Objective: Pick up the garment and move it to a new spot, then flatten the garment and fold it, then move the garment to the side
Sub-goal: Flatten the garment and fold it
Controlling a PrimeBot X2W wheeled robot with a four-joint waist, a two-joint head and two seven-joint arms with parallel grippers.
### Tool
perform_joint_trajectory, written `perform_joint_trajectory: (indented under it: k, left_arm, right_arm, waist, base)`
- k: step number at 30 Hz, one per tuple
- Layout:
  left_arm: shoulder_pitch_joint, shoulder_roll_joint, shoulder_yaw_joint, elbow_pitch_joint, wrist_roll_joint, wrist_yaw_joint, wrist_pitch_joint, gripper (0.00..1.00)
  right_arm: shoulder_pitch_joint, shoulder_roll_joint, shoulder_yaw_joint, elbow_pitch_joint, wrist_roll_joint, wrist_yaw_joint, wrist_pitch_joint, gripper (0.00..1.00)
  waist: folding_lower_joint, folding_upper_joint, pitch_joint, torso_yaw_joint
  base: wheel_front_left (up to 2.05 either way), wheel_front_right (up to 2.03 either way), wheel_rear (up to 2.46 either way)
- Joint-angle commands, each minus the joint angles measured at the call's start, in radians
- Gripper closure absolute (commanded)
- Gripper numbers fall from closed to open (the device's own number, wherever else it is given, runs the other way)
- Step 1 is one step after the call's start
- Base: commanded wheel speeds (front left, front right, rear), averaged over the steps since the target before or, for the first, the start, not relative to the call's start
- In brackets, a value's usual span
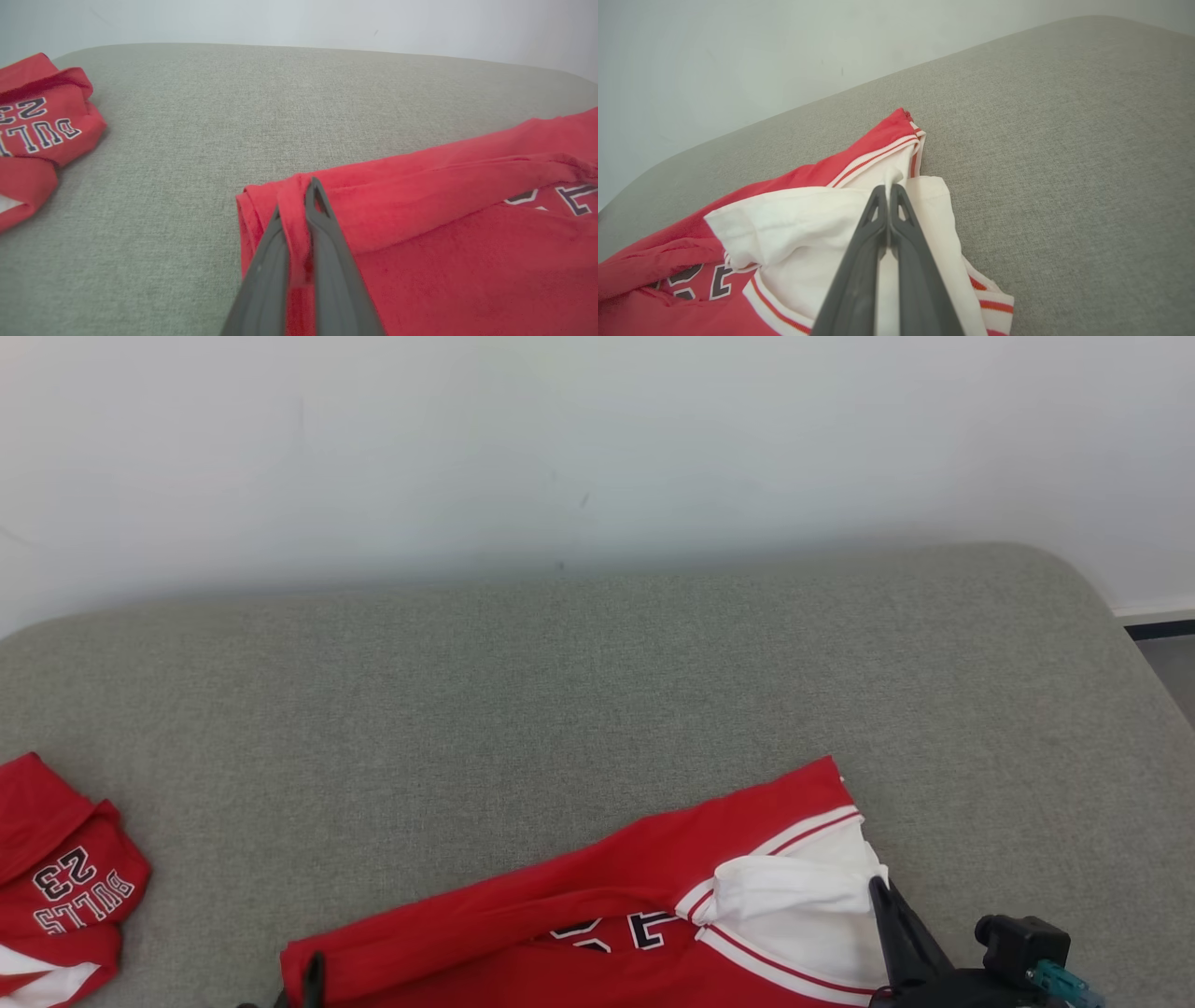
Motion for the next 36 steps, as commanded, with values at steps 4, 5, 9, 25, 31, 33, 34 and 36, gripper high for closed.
perform_joint_trajectory:
  k: [4,5,9,25,31,33,34,36]
  left_arm:
    - [0.058,-0.023,0.084,-0.065,0.045,0.011,-0.003,0.0]
    - [0.07,-0.029,0.097,-0.081,0.054,0.014,-0.003,0.0]
    - [0.104,-0.047,0.129,-0.132,0.088,0.021,-0.003,0.0]
    - [0.182,-0.091,0.203,-0.245,0.163,0.068,-0.003,0.0]
    - [0.181,-0.093,0.193,-0.257,0.166,0.071,-0.003,0.0]
    - [0.181,-0.093,0.187,-0.26,0.161,0.074,-0.003,0.0]
    - [0.181,-0.093,0.183,-0.261,0.157,0.076,-0.003,0.0]
    - [0.178,-0.093,0.175,-0.265,0.152,0.078,-0.003,0.0]
  right_arm:
    - [0.028,0.015,-0.014,0.001,-0.009,-0.003,-0.004,1.0]
    - [0.034,0.017,-0.019,0.004,-0.009,-0.003,-0.004,1.0]
    - [0.041,0.021,-0.044,0.014,-0.011,-0.003,-0.004,0.0]
    - [0.094,0.07,-0.214,-0.09,-0.186,-0.003,-0.004,0.0]
    - [0.094,0.095,-0.234,-0.095,-0.222,-0.003,-0.004,0.0]
    - [0.091,0.099,-0.238,-0.094,-0.229,-0.003,-0.004,0.0]
    - [0.088,0.1,-0.24,-0.092,-0.234,-0.003,-0.004,0.0]
    - [0.08,0.1,-0.243,-0.085,-0.241,-0.003,-0.004,0.0]
  waist:
    - [0.0,0.0,-0.005,0.004]
    - [0.0,0.0,-0.005,0.005]
    - [0.0,0.0,-0.008,0.008]
    - [0.0,0.0,-0.021,0.024]
    - [0.0,0.0,-0.022,0.035]
    - [0.0,0.0,-0.021,0.041]
    - [0.0,0.0,-0.02,0.043]
    - [0.0,0.0,-0.015,0.051]
  base:
    - [0.0,0.0,0.0]
    - [0.0,0.0,0.0]
    - [0.0,0.0,0.0]
    - [0.0,0.0,0.0]
    - [0.0,0.0,0.0]
    - [0.0,0.0,0.0]
    - [0.0,0.0,0.0]
    - [0.0,0.0,0.0]
